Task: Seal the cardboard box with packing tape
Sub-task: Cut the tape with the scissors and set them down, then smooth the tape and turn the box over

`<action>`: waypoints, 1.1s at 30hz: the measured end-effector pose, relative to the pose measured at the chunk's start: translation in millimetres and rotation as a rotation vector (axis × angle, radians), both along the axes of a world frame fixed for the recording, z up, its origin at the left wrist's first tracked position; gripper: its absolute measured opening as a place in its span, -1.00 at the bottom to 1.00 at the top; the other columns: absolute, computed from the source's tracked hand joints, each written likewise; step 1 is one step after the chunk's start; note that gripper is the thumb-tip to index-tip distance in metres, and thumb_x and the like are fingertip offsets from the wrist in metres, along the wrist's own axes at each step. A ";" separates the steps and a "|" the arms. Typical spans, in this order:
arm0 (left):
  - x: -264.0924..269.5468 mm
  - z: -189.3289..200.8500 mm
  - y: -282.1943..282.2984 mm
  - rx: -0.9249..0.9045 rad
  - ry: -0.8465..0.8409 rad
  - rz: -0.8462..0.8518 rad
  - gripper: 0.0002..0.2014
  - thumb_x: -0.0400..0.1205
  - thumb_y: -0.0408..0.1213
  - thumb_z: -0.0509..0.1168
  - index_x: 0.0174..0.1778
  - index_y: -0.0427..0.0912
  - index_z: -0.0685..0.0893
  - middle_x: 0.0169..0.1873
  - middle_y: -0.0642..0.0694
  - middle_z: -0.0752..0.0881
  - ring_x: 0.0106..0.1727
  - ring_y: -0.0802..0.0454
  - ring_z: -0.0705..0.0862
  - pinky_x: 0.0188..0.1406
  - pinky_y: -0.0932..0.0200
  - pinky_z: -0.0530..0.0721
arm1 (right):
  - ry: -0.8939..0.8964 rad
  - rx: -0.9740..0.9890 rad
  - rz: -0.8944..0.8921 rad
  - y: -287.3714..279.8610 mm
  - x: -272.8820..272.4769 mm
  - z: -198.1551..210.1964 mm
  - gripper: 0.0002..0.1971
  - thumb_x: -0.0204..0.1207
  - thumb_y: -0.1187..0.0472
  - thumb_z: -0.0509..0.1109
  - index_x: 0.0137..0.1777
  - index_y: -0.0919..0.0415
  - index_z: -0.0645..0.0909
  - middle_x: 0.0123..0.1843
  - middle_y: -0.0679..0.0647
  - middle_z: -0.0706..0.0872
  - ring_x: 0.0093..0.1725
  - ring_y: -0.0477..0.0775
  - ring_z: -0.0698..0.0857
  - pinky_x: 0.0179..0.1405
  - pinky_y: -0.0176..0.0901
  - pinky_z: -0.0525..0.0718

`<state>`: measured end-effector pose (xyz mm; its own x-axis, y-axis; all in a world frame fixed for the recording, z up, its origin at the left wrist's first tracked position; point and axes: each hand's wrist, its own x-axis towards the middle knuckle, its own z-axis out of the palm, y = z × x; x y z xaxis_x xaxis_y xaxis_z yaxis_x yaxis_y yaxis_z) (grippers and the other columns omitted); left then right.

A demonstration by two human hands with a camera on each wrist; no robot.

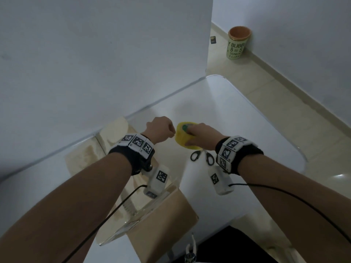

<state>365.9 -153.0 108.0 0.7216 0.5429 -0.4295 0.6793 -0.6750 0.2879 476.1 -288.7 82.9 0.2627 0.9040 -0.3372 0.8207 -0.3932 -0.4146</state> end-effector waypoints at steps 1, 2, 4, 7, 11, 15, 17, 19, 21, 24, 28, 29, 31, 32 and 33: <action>3.4 -0.1 -2.6 0.031 -0.015 -0.011 -0.95 0.56 -0.27 0.39 -0.15 -0.03 0.75 -0.05 0.02 0.78 0.09 -0.06 0.68 0.22 -0.04 0.57 | -0.016 0.008 -0.021 1.3 1.7 -0.6 -0.64 0.54 0.01 0.35 0.24 0.21 0.57 0.16 0.15 0.64 0.13 0.21 0.64 -0.08 -0.12 0.49; 7.3 -0.2 -5.2 0.056 -0.028 -0.015 -0.93 0.57 -0.28 0.37 -0.13 -0.05 0.76 -0.03 0.02 0.78 0.10 -0.06 0.68 0.21 0.00 0.55 | -0.028 0.013 -0.040 2.3 3.2 -0.4 -0.65 0.55 0.03 0.34 0.25 0.20 0.58 0.19 0.14 0.63 0.15 0.19 0.63 -0.06 -0.11 0.50; 14.8 -1.9 -8.8 0.053 -0.047 -0.001 -0.92 0.57 -0.30 0.36 -0.13 -0.08 0.77 -0.02 0.00 0.79 0.11 -0.07 0.67 0.22 -0.01 0.55 | -0.052 0.003 -0.088 2.8 6.7 -4.4 -0.69 0.57 0.08 0.30 0.23 0.18 0.62 0.20 0.12 0.64 0.18 0.17 0.62 -0.04 -0.10 0.53; 25.6 -9.3 -14.6 -0.132 -0.091 0.058 -0.95 0.50 -0.34 0.44 -0.22 -0.11 0.78 -0.07 -0.04 0.81 0.06 -0.04 0.72 0.15 0.00 0.68 | -0.117 -0.008 -0.194 -3.4 19.9 -10.6 -0.79 0.52 0.15 0.29 -0.01 0.28 0.64 -0.01 0.15 0.68 0.08 0.24 0.69 -0.07 -0.06 0.59; 43.7 -25.2 -42.0 -0.326 -0.080 0.058 -0.84 0.54 -0.37 0.43 0.02 -0.24 0.81 0.07 -0.12 0.79 0.13 -0.02 0.70 0.01 0.22 0.60 | -0.162 -0.136 -0.290 -21.8 45.4 -31.5 -0.73 0.56 0.08 0.32 0.09 0.28 0.62 0.05 0.18 0.69 0.08 0.27 0.68 0.03 0.02 0.64; 53.4 -47.4 -64.5 -0.601 -0.022 0.125 -0.66 0.61 -0.43 0.34 0.32 -0.32 0.67 0.27 -0.21 0.69 0.30 -0.10 0.62 0.22 0.12 0.53 | -0.243 -0.211 -0.331 -39.7 60.8 -63.9 -0.70 0.57 0.03 0.32 0.04 0.29 0.64 0.03 0.20 0.75 0.02 0.21 0.72 -0.07 -0.04 0.64; 55.6 -57.3 -75.8 -0.695 -0.024 0.206 -0.61 0.64 -0.42 0.31 0.41 -0.33 0.60 0.35 -0.23 0.63 0.35 -0.13 0.59 0.25 0.09 0.55 | -0.237 -0.233 -0.357 -47.1 64.8 -75.7 -0.71 0.58 0.06 0.33 0.10 0.30 0.58 0.05 0.21 0.74 0.03 0.21 0.72 -0.11 -0.04 0.62; 59.1 -64.7 -87.2 -0.752 -0.028 0.266 -0.60 0.68 -0.40 0.26 0.47 -0.33 0.53 0.42 -0.25 0.57 0.32 -0.11 0.58 0.26 0.07 0.55 | -0.223 -0.253 -0.382 -53.9 67.4 -86.4 -0.70 0.58 0.09 0.33 0.18 0.29 0.51 0.08 0.22 0.71 0.05 0.23 0.71 -0.11 -0.02 0.63; 61.8 -69.0 -95.1 -0.787 -0.041 0.318 -0.60 0.70 -0.40 0.22 0.49 -0.33 0.50 0.44 -0.29 0.54 0.30 -0.13 0.58 0.15 0.14 0.53 | -0.198 -0.279 -0.413 -61.3 66.9 -96.2 -0.70 0.56 0.10 0.35 0.19 0.27 0.49 0.11 0.23 0.70 0.05 0.24 0.71 -0.09 0.00 0.65; 63.5 -73.2 -98.2 -0.806 -0.066 0.354 -0.58 0.71 -0.43 0.18 0.51 -0.34 0.47 0.48 -0.32 0.50 0.48 -0.23 0.49 0.13 0.20 0.46 | -0.221 -0.267 -0.416 -67.2 63.9 -107.6 -0.62 0.55 0.05 0.36 0.25 0.26 0.47 0.17 0.24 0.66 0.17 0.26 0.66 0.06 0.05 0.64; 57.7 -69.9 -86.5 -0.840 -0.207 0.430 -0.49 0.68 -0.54 0.14 0.59 -0.26 0.38 0.56 -0.21 0.40 0.51 -0.11 0.42 0.35 0.14 0.45 | -0.230 -0.301 -0.377 -70.0 64.4 -112.0 -0.64 0.57 0.10 0.34 0.28 0.26 0.47 0.23 0.23 0.64 0.23 0.26 0.62 0.15 0.06 0.63; 55.7 -66.2 -79.1 -0.816 -0.250 0.441 -0.49 0.67 -0.56 0.12 0.58 -0.25 0.39 0.55 -0.19 0.41 0.53 -0.08 0.41 0.40 0.15 0.41 | -0.241 -0.320 -0.367 -72.0 64.2 -112.1 -0.65 0.58 0.12 0.33 0.29 0.27 0.47 0.25 0.23 0.63 0.24 0.25 0.62 0.18 0.05 0.62; 49.0 -55.8 -61.5 -0.779 -0.309 0.442 -0.54 0.67 -0.56 0.13 0.51 -0.25 0.49 0.46 -0.16 0.51 0.45 -0.02 0.47 0.35 0.21 0.42 | -0.214 -0.350 -0.375 -75.1 62.2 -112.2 -0.59 0.58 0.12 0.34 0.36 0.28 0.44 0.32 0.24 0.59 0.30 0.24 0.59 0.24 0.04 0.58; 44.1 -49.3 -52.4 -0.775 -0.328 0.436 -0.58 0.67 -0.55 0.14 0.46 -0.25 0.54 0.39 -0.15 0.57 0.36 0.02 0.52 0.27 0.23 0.44 | -0.167 -0.354 -0.397 -75.6 59.9 -111.8 -0.53 0.57 0.11 0.37 0.40 0.30 0.41 0.36 0.26 0.55 0.34 0.25 0.56 0.27 0.04 0.55; 37.8 -43.8 -44.0 -0.773 -0.344 0.432 -0.61 0.67 -0.53 0.16 0.41 -0.24 0.58 0.32 -0.13 0.60 0.30 0.04 0.54 0.22 0.22 0.46 | -0.113 -0.337 -0.442 -74.6 56.7 -110.3 -0.47 0.54 0.12 0.41 0.43 0.33 0.36 0.40 0.29 0.49 0.37 0.28 0.52 0.30 0.05 0.51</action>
